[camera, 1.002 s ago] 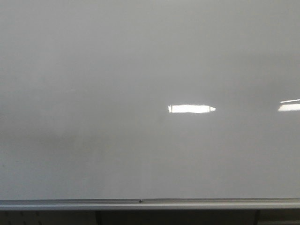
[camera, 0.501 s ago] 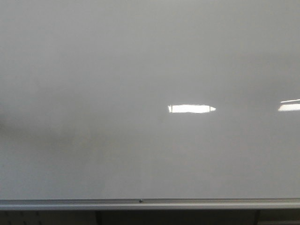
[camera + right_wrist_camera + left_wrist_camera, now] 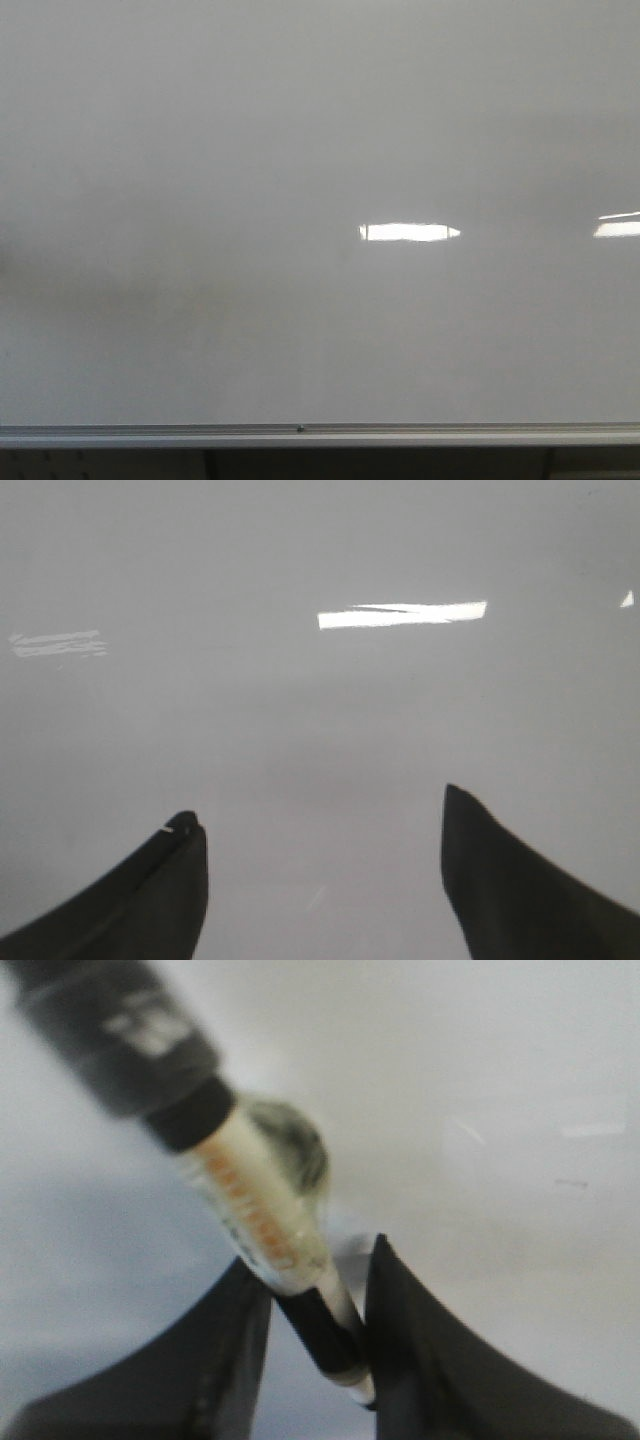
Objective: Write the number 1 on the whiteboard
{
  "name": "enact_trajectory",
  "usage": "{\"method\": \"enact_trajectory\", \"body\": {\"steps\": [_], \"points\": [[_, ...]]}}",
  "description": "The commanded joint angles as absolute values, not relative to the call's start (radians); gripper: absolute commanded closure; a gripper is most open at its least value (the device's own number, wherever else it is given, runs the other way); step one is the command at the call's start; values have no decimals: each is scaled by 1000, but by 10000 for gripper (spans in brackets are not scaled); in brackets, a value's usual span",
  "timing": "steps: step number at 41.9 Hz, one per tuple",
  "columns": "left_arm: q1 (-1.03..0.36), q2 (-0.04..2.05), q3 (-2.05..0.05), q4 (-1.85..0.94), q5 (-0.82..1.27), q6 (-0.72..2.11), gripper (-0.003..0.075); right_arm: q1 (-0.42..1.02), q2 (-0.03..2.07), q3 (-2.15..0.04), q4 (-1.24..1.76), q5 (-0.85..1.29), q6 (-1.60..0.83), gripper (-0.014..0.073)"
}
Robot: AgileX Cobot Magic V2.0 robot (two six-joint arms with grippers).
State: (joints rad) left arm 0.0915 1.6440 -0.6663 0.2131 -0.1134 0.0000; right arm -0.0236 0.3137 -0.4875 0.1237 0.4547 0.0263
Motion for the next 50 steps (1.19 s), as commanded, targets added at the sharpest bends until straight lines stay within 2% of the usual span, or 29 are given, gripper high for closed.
{"method": "enact_trajectory", "body": {"steps": [1, 3, 13, 23, 28, 33, 41, 50], "points": [[91, 1611, -695, 213, -147, 0, 703, -21, 330, -524, 120, 379, 21, 71], [91, 1611, -695, 213, -137, 0, 741, -21, 330, -524, 120, 379, 21, 71], [39, 1537, -699, 212, -35, 0, 741, -21, 330, -524, 121, 379, 21, 71], [-208, 1426, -870, 186, 427, 16, 740, -21, 351, -531, 140, 431, 21, 71], [-334, 1414, -956, 56, 582, 197, 740, -21, 413, -568, 148, 494, 18, 71], [-422, 1416, -1024, -261, 745, 545, 740, -20, 506, -634, 192, 564, 0, 71], [-482, 1418, -1090, -584, 1039, 871, 741, 24, 639, -727, 400, 703, -207, 71], [-553, 1418, -1135, -631, 1188, 892, 741, 86, 822, -828, 766, 920, -551, 71]]}}
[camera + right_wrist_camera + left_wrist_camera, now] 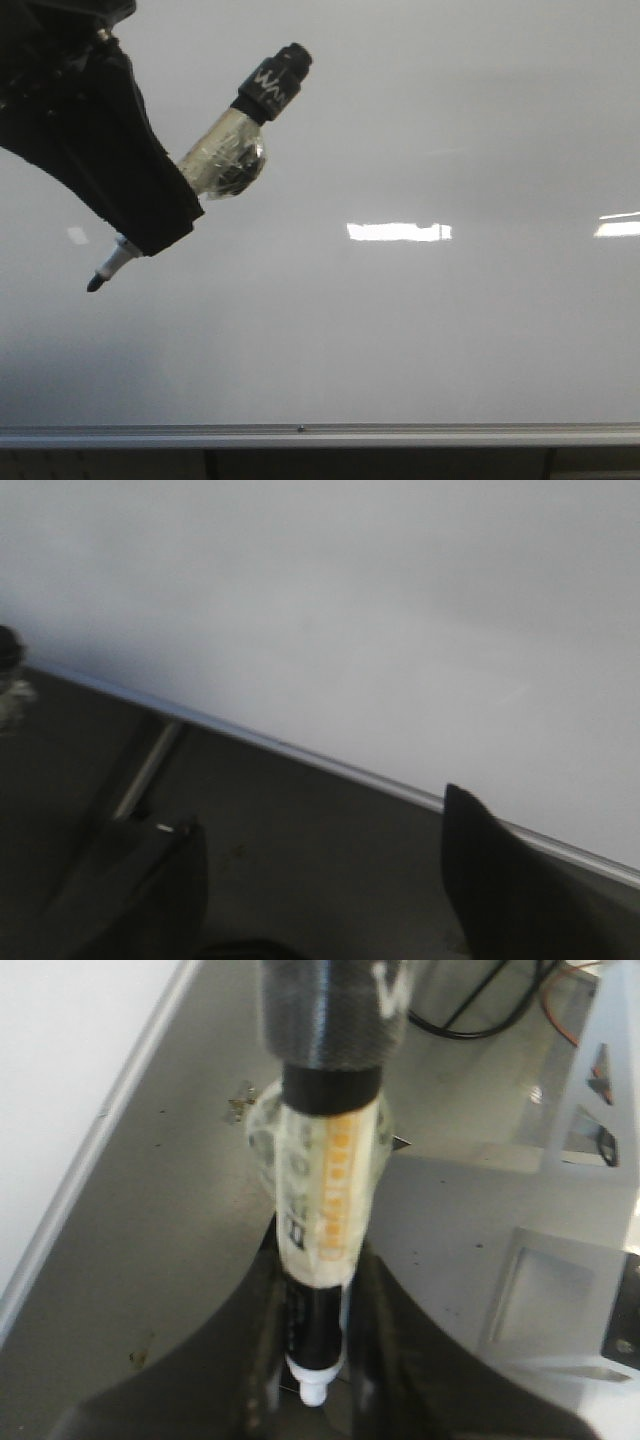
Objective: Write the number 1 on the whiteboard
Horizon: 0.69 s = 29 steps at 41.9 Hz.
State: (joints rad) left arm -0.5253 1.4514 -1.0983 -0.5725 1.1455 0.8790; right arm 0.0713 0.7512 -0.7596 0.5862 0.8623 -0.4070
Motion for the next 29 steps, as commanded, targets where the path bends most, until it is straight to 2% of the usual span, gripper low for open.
{"method": "enact_trajectory", "body": {"steps": [1, 8, 14, 29], "points": [[-562, 1418, -1135, -631, 1192, 892, 741, 88, 851, -838, 802, 959, -591, 71], [-607, 1418, -1135, -662, 1250, 930, 741, 100, 1008, -906, 1079, 1145, -795, 71], [-616, 1418, -1135, -754, 1275, 978, 741, 113, 1130, -957, 1169, 1332, -864, 71], [-616, 1418, -1135, -772, 1275, 978, 740, 270, 1274, -1038, 1129, 1335, -877, 71]]}}
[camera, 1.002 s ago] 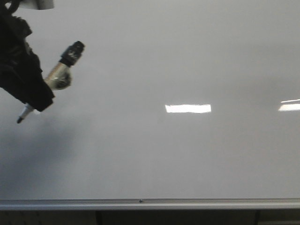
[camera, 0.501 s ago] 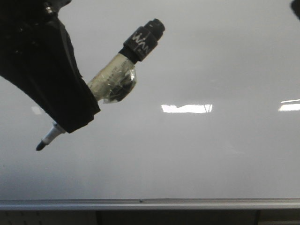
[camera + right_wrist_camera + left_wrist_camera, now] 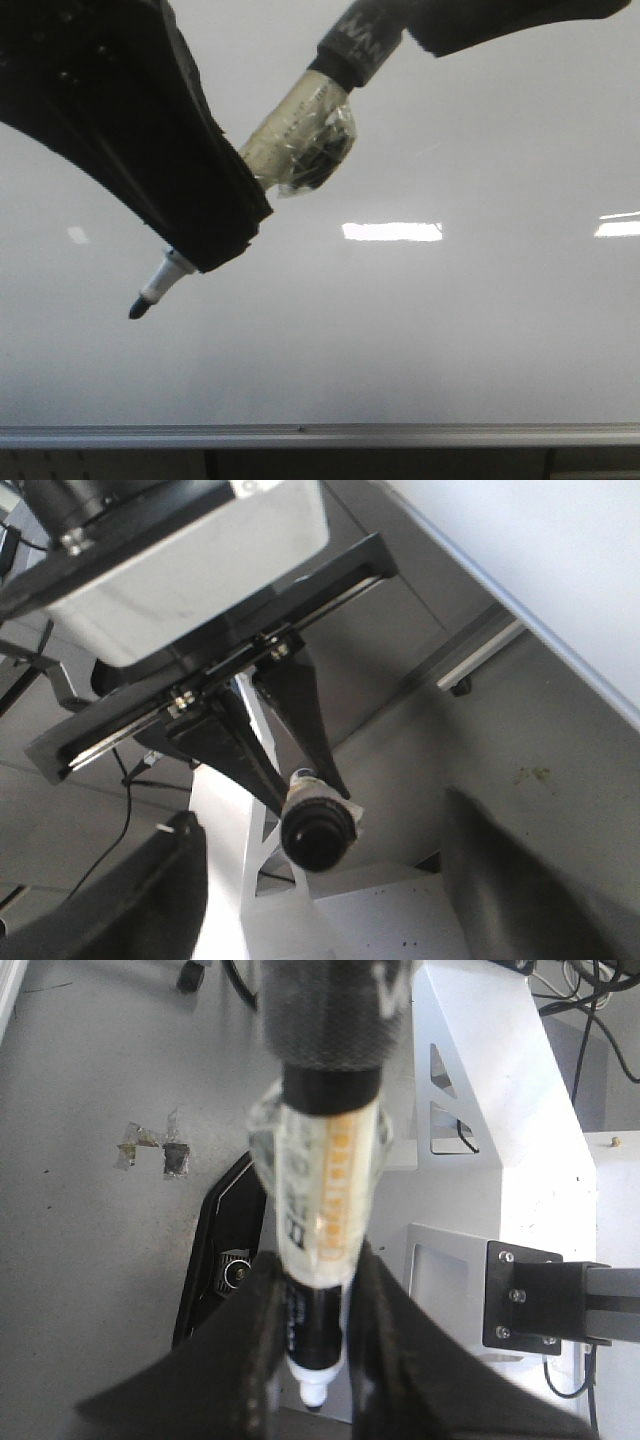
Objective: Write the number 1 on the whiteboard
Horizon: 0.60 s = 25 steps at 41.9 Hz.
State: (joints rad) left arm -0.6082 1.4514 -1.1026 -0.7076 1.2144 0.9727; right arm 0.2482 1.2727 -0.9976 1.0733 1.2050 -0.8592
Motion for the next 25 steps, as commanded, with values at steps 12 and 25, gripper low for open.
{"method": "enact_trajectory", "body": {"steps": [12, 25], "points": [[-616, 1418, -1135, -776, 1275, 978, 740, 384, 1357, -1076, 1124, 1335, -877, 76], [-616, 1418, -1135, -778, 1275, 978, 740, 415, 1393, -1092, 1114, 1333, -877, 321]]}}
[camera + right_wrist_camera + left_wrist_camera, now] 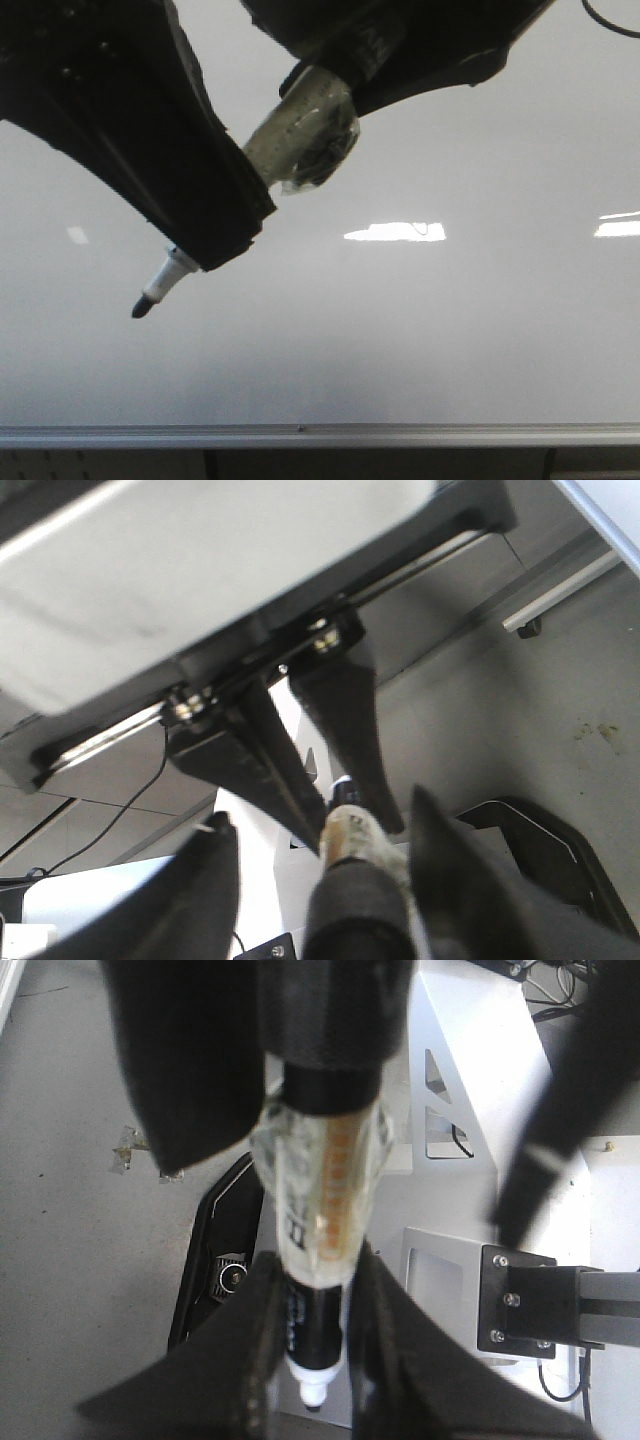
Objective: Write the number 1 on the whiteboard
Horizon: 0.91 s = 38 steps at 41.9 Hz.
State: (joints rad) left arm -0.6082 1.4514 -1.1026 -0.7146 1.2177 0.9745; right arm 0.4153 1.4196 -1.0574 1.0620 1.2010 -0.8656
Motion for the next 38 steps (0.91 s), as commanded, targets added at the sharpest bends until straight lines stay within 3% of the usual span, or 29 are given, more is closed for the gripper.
{"method": "enact_trajectory", "body": {"steps": [1, 10, 15, 18, 21, 26, 30, 33, 38], "points": [[-616, 1418, -1135, -778, 1275, 978, 740, 415, 1393, -1092, 1112, 1333, -877, 351], [-616, 1418, -1137, -780, 1272, 978, 740, 415, 1393, -1092, 1095, 1333, -877, 671], [-616, 1418, -1137, -782, 1246, 976, 731, 415, 1393, -1092, 1095, 1319, -877, 654], [-616, 1418, -1137, -782, 1237, 976, 671, 415, 1393, -1093, 1093, 1305, -878, 654], [-612, 1418, -1137, -782, 1235, 976, 556, 415, 1392, -1093, 1086, 1287, -878, 654], [-594, 1418, -1137, -782, 1188, 969, 273, 412, 1382, -1093, 1063, 1235, -874, 654], [-568, 1418, -1142, -759, 1139, 969, 103, 408, 1346, -1093, 1009, 1145, -850, 654], [-544, 1418, -1153, -731, 1135, 955, 71, 408, 1308, -1093, 934, 1053, -794, 654], [-476, 1409, -1188, -696, 1133, 907, 136, 408, 1240, -1089, 806, 886, -671, 654]]}}
